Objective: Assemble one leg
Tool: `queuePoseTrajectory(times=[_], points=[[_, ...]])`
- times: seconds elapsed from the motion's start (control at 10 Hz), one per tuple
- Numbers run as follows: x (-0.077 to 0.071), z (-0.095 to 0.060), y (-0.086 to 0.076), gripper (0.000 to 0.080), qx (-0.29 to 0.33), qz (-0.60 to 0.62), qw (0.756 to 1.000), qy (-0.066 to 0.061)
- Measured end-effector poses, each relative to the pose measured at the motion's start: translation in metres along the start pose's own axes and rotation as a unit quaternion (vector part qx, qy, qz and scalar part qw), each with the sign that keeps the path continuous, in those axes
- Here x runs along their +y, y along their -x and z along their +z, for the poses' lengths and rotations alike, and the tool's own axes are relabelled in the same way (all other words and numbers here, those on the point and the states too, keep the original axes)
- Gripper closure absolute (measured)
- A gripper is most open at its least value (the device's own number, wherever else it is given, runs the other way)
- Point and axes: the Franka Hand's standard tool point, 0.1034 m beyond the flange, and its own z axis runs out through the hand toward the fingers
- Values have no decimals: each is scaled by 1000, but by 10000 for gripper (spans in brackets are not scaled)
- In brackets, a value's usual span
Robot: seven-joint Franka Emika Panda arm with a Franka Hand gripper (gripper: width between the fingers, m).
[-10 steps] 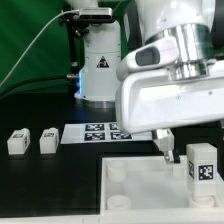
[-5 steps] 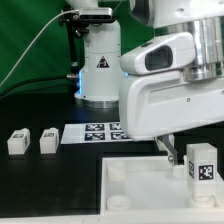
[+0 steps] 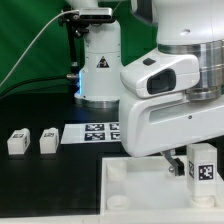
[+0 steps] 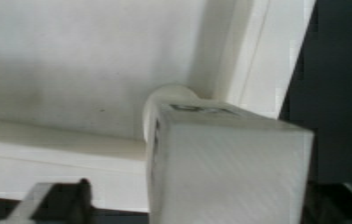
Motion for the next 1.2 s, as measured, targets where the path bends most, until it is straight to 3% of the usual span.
queuePoseTrajectory(times=[0.2, 0.5, 0.7, 0.9, 1.2], points=[[0, 0, 0, 512, 0, 0, 1000, 0], [1, 1, 0, 509, 0, 21, 1000, 0], [4, 2, -7, 509, 13, 181, 983, 0], [7, 2, -5, 509, 22, 326, 945, 4], [13, 2, -4, 509, 31, 516, 856, -7]])
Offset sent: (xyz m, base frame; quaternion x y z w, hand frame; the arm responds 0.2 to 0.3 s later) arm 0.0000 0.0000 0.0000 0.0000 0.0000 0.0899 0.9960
